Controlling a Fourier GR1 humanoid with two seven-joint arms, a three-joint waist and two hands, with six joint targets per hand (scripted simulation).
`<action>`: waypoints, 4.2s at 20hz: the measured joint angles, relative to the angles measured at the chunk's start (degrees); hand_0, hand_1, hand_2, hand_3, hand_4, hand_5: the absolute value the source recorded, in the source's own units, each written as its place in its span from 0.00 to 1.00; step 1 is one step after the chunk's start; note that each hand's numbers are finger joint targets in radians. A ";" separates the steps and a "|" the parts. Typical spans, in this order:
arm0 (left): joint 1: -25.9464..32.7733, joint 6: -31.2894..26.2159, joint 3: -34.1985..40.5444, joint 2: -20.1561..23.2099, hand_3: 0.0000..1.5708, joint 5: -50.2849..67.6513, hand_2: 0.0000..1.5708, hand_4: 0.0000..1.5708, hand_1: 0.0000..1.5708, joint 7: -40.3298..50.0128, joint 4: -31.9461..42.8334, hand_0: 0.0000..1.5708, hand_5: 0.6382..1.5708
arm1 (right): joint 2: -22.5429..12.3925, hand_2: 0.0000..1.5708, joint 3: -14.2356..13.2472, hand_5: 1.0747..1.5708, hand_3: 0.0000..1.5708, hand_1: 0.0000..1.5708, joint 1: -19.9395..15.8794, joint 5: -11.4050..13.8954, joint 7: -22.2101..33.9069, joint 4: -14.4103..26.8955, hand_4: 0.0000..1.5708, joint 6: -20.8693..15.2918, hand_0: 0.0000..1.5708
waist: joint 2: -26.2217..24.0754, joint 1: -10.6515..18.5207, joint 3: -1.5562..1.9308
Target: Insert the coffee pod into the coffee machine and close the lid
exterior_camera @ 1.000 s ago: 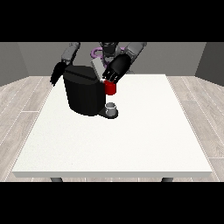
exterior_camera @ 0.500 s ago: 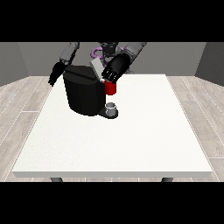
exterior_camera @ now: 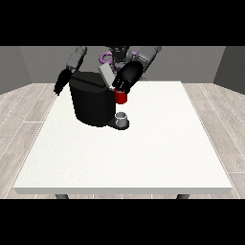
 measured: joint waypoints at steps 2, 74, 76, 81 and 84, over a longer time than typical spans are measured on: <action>-0.03 0.86 -0.34 0.06 0.64 -0.68 0.73 0.00 0.72 -0.28 -0.01 0.72 1.00 | -0.38 0.00 -0.42 1.00 0.00 0.00 -0.61 -0.30 0.19 0.06 0.00 0.21 0.00 | 0.59 -0.04 0.03; 40.82 1.82 17.05 -24.49 0.00 23.61 0.00 0.26 0.00 -10.60 -0.23 0.00 1.00 | -0.66 0.00 -1.52 1.00 0.00 0.00 16.11 -4.62 -0.61 1.39 0.12 6.20 0.00 | -36.09 22.81 -0.02; 42.67 1.69 16.58 -25.32 0.00 24.56 0.00 0.22 0.00 -10.02 -0.96 0.00 1.00 | -1.09 0.00 -0.70 1.00 0.00 0.00 15.54 -4.33 -0.07 0.24 0.07 7.07 0.00 | -37.45 23.62 -0.03; 44.88 1.32 14.77 -26.04 0.00 28.09 0.00 0.25 0.00 -6.74 -5.58 0.00 1.00 | -3.01 0.00 0.05 1.00 0.00 0.00 13.24 -3.52 1.13 -1.36 0.00 8.79 0.00 | -37.03 25.24 -0.01; 45.14 0.37 13.31 -25.73 0.00 30.32 0.00 0.25 0.00 -5.97 -8.89 0.00 1.00 | -5.02 0.00 -2.92 1.00 0.00 0.00 9.19 -5.26 2.87 -0.08 0.00 9.31 0.00 | -34.51 26.98 0.01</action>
